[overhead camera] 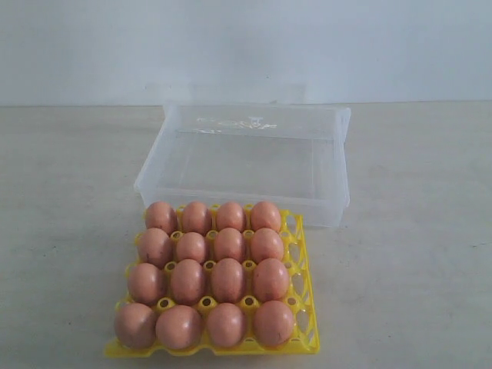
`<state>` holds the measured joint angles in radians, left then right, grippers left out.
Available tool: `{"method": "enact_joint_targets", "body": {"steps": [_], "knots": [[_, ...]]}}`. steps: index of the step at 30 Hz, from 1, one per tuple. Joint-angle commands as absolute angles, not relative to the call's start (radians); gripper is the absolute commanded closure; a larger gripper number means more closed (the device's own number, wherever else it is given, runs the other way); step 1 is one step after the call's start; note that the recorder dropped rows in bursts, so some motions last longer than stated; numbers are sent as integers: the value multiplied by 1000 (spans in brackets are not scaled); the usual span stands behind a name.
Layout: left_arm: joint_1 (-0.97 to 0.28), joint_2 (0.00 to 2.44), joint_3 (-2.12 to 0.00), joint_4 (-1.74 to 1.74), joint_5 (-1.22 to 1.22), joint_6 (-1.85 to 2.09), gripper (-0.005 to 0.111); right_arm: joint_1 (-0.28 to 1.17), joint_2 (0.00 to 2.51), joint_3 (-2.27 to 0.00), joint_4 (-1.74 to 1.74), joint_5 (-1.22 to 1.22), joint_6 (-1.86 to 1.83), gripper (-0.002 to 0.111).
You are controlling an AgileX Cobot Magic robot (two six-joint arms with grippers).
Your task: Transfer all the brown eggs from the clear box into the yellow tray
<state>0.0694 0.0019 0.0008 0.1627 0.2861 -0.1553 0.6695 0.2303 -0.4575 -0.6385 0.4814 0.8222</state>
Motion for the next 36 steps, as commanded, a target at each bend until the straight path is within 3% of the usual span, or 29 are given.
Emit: {"method": "enact_joint_targets", "body": {"steps": [1,9,18,25,30,36], "knots": [[60,0,0,166,285,-160,85,668,190,-454,-531,514,828,108],[60,0,0,166,285,-160,85,654,184,-454,-517,527,377,108],[60,0,0,166,285,-160,85,240,180,-452,-505,460,322,108],[60,0,0,166,285,-160,85,240,213,-452,-507,440,342,108],[60,0,0,166,285,-160,85,240,213,-428,-457,229,302,108],[60,0,0,166,285,-160,85,238,196,-320,96,207,-324,108]]}}
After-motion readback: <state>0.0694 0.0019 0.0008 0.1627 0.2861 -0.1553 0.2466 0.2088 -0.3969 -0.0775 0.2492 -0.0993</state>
